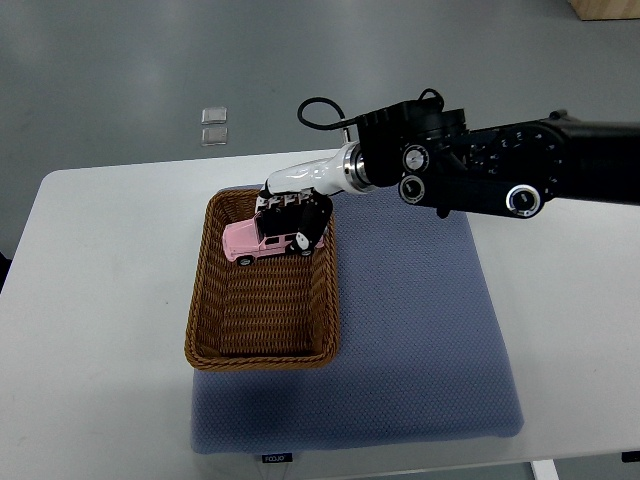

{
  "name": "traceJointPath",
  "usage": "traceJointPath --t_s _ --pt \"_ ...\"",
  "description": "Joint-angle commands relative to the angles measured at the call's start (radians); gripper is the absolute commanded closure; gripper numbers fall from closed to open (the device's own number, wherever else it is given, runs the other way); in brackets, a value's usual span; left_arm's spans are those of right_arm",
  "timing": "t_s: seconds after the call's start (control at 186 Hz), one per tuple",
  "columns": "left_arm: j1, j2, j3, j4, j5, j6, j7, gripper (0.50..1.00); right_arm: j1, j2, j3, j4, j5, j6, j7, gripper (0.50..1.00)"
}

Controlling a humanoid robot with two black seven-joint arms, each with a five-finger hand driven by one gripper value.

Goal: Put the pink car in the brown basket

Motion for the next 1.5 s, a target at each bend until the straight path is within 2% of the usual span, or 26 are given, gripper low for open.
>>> traceJointPath --t_s 0.0,0.145,0.247,0.398,0.414,0.527,0.586,0.624,0.801,0.973,1.296,1.495 --pt "0.0 0.0 0.0 0.0 0.0 0.0 0.0 0.5 -0.035 0.08 0.0 -0.049 0.009 -0.001 0.0 1.0" --pt "0.0 0.0 0.0 0.0 0.0 0.0 -0.001 0.5 -0.092 0.147 -0.002 -0.112 -0.005 -0.002 0.0 1.0" --pt "0.0 0.0 0.0 0.0 0.0 0.0 0.0 0.5 -0.129 0.149 -0.002 -0.155 -0.008 -0.008 0.0 1.0" --pt "0.0 0.0 0.0 0.0 0.0 0.0 0.0 0.5 -0.15 0.149 -0.005 -0.163 -0.017 -0.024 0.0 1.0" --pt "0.0 0.0 0.0 0.0 0.0 0.0 0.0 0.5 -0.152 0.149 -0.005 -0.166 -0.017 -0.025 0.0 0.965" --pt "0.0 0.0 0.0 0.0 0.0 0.0 0.0 0.5 -0.157 0.149 -0.005 -0.174 -0.015 -0.03 0.0 0.879" --pt "0.0 0.0 0.0 0.0 0.0 0.0 0.0 0.5 -0.16 0.149 -0.005 -0.174 -0.015 -0.031 0.0 0.799" --pt "0.0 0.0 0.0 0.0 0.0 0.0 0.0 0.5 -0.161 0.149 -0.005 -0.174 -0.015 -0.031 0.0 0.781" --pt "0.0 0.0 0.0 0.0 0.0 0.0 0.0 0.5 -0.166 0.149 -0.005 -0.174 -0.015 -0.031 0.0 0.771" --pt "0.0 0.0 0.0 0.0 0.0 0.0 0.0 0.5 -0.166 0.149 -0.003 -0.174 -0.012 -0.033 0.0 0.642" --pt "0.0 0.0 0.0 0.0 0.0 0.0 0.0 0.5 -0.124 0.149 0.05 -0.174 0.011 -0.031 0.001 0.605" --pt "0.0 0.0 0.0 0.0 0.0 0.0 0.0 0.5 -0.13 0.017 0.248 -0.174 0.084 -0.031 0.001 0.603"
